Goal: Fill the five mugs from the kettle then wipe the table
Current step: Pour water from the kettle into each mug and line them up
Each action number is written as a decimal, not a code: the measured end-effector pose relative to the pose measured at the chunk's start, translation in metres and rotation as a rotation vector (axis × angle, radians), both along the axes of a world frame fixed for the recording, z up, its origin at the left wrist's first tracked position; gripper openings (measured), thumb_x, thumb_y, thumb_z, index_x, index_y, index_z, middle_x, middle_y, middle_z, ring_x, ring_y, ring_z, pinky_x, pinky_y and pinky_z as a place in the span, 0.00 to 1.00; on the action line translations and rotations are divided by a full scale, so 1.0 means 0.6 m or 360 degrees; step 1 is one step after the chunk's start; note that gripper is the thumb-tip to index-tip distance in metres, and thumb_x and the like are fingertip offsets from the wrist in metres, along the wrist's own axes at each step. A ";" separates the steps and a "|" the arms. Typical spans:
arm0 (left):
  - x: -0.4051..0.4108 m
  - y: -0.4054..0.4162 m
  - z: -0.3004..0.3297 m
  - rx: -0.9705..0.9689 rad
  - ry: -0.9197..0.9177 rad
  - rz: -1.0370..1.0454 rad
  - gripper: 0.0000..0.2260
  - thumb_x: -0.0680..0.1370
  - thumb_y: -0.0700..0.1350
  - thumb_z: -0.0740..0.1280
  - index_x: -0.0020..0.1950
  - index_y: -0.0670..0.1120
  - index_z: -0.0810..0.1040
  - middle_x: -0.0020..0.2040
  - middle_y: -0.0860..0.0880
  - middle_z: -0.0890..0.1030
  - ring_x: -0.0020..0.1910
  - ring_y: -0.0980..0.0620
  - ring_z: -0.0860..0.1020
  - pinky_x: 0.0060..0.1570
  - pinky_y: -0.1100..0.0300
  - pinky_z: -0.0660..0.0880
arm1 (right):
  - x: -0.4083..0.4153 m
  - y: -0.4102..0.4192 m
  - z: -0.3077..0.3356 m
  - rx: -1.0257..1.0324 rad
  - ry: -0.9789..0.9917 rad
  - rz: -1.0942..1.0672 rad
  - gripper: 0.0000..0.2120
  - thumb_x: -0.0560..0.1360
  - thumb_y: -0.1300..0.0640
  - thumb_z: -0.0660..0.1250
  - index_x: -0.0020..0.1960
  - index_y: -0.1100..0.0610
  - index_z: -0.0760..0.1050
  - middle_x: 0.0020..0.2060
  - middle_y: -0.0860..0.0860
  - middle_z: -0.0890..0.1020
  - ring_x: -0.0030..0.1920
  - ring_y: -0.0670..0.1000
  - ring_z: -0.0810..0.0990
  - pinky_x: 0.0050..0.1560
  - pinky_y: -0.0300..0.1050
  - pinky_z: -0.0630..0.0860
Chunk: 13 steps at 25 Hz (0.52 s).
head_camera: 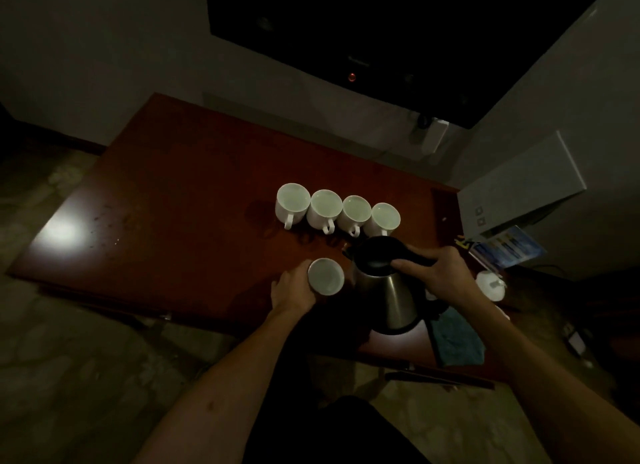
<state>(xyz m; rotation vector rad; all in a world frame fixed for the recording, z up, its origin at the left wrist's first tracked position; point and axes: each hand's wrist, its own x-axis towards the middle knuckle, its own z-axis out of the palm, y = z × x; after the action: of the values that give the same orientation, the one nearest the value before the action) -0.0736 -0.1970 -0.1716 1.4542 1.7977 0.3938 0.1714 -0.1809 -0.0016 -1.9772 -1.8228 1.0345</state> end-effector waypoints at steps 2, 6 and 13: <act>0.001 -0.001 0.003 -0.0015 -0.0003 -0.0007 0.32 0.68 0.50 0.78 0.68 0.58 0.68 0.63 0.53 0.78 0.66 0.48 0.74 0.64 0.44 0.69 | 0.013 -0.021 -0.031 0.0148 0.0142 -0.0179 0.27 0.70 0.45 0.77 0.65 0.54 0.82 0.50 0.48 0.87 0.47 0.43 0.86 0.47 0.41 0.82; 0.007 -0.003 0.014 -0.0017 0.0007 -0.0015 0.40 0.64 0.54 0.80 0.72 0.58 0.63 0.65 0.52 0.77 0.67 0.46 0.73 0.64 0.42 0.70 | 0.017 -0.045 -0.074 0.0384 0.0388 -0.0555 0.19 0.73 0.52 0.77 0.63 0.54 0.83 0.43 0.47 0.87 0.39 0.38 0.84 0.37 0.33 0.76; 0.023 -0.005 0.023 0.0039 0.0104 0.0011 0.43 0.59 0.60 0.80 0.69 0.59 0.63 0.64 0.54 0.77 0.64 0.47 0.75 0.59 0.42 0.74 | 0.025 -0.115 -0.158 0.0489 0.0638 -0.1015 0.17 0.74 0.54 0.77 0.61 0.47 0.79 0.47 0.40 0.83 0.47 0.35 0.82 0.54 0.43 0.80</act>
<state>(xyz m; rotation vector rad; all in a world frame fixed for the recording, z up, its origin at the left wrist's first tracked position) -0.0597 -0.2002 -0.1579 1.4932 1.8560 0.3770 0.1865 -0.2502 -0.0964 -1.8038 -0.9699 0.8033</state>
